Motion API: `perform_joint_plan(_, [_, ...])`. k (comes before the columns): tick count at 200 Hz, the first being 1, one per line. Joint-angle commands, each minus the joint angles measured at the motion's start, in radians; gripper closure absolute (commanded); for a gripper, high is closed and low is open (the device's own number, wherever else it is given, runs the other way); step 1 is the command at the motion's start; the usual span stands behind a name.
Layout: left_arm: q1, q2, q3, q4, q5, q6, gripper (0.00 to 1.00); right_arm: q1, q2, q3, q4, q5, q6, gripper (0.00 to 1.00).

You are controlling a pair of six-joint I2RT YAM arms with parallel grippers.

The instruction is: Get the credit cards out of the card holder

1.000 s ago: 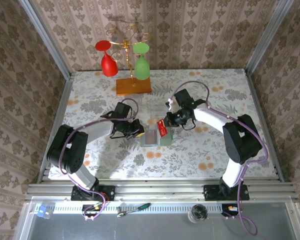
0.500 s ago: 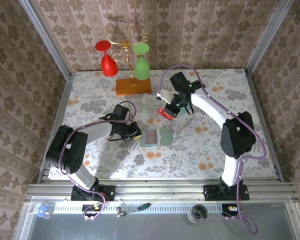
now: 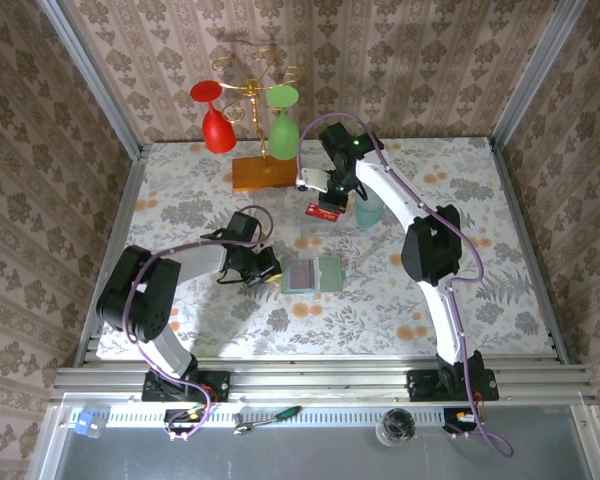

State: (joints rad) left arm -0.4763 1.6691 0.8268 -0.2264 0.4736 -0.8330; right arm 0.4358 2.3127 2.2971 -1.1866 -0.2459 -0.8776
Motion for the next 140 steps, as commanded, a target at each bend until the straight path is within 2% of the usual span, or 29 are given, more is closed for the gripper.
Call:
perform_joint_plan(1, [0.011,0.017,0.048,-0.052,-0.007,0.024,0.91,-0.010,0.068,0.113,-0.160,-0.010,-0.060,1.00])
perform_joint_plan(66, [0.013,0.030,0.075,-0.081,-0.003,0.030,0.92,-0.010,0.176,0.246,-0.204,-0.021,-0.097,1.00])
perform_joint_plan(140, [0.013,0.039,0.072,-0.077,0.003,0.029,0.92,-0.007,0.218,0.255,-0.241,-0.043,-0.115,1.00])
